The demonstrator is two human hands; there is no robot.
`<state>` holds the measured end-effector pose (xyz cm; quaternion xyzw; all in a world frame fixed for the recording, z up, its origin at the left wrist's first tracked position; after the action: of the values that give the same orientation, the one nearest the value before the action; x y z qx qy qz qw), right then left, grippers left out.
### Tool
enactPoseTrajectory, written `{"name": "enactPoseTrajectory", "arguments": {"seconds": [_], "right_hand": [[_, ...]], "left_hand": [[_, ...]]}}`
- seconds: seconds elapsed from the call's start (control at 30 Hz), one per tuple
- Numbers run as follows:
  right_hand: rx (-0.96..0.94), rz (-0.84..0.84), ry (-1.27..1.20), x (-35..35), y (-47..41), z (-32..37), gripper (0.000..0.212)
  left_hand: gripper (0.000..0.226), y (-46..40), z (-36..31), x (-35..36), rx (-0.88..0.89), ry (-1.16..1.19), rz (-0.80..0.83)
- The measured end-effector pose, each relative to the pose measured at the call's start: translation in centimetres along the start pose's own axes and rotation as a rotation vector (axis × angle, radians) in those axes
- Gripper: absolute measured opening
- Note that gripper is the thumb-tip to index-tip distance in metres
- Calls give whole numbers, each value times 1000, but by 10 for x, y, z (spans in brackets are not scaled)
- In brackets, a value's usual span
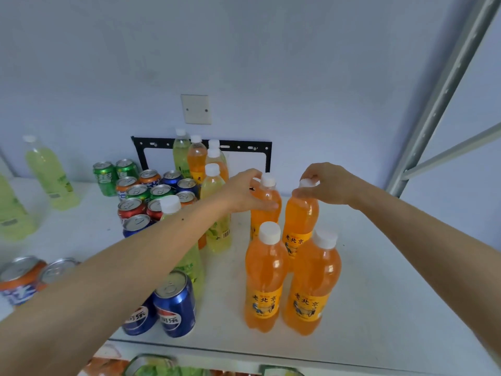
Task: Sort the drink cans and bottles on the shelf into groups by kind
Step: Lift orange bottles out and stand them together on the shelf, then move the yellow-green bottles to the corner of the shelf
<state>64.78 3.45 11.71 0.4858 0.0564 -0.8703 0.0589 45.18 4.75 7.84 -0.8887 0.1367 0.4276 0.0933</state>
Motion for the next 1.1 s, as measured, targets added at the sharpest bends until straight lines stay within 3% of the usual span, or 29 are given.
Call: {"name": "enactPoseTrajectory", "arguments": {"seconds": [0.27, 0.37, 0.5, 0.67, 0.77, 0.9, 1.0, 1.1], "right_hand": [[-162, -56, -120, -20, -11, 74, 51], [-225, 27, -134, -3, -26, 105, 63], [-264, 187, 61, 41, -50, 135, 74], [-240, 297, 167, 79, -80, 149, 67], [-184, 286, 154, 90, -88, 148, 61], [-169, 235, 145, 94, -89, 146, 59], [-186, 204, 160, 91, -84, 149, 52], [-172, 144, 96, 68, -76, 160, 42]], "left_hand": [[68, 46, -7, -91, 25, -1, -267], [73, 71, 13, -113, -49, -8, -217], [85, 96, 52, -107, -173, 34, -2], [59, 104, 85, -88, -140, 40, 29], [39, 103, 95, -79, -73, 88, 79], [55, 104, 105, -74, 4, 141, 29], [34, 103, 107, -78, 17, 173, -13], [29, 98, 98, -93, 38, 174, -51]]}}
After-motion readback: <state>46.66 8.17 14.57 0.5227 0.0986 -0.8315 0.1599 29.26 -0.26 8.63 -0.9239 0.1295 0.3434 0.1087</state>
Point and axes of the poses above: each hand's wrist, its own y-axis away from the middle knuckle, its own x-axis out of the palm, z = x × y, the point moved 3 cm from there along -y, towards the middle knuckle, and after that the axes turned 9 degrees about -y, right-handed, at the moved point
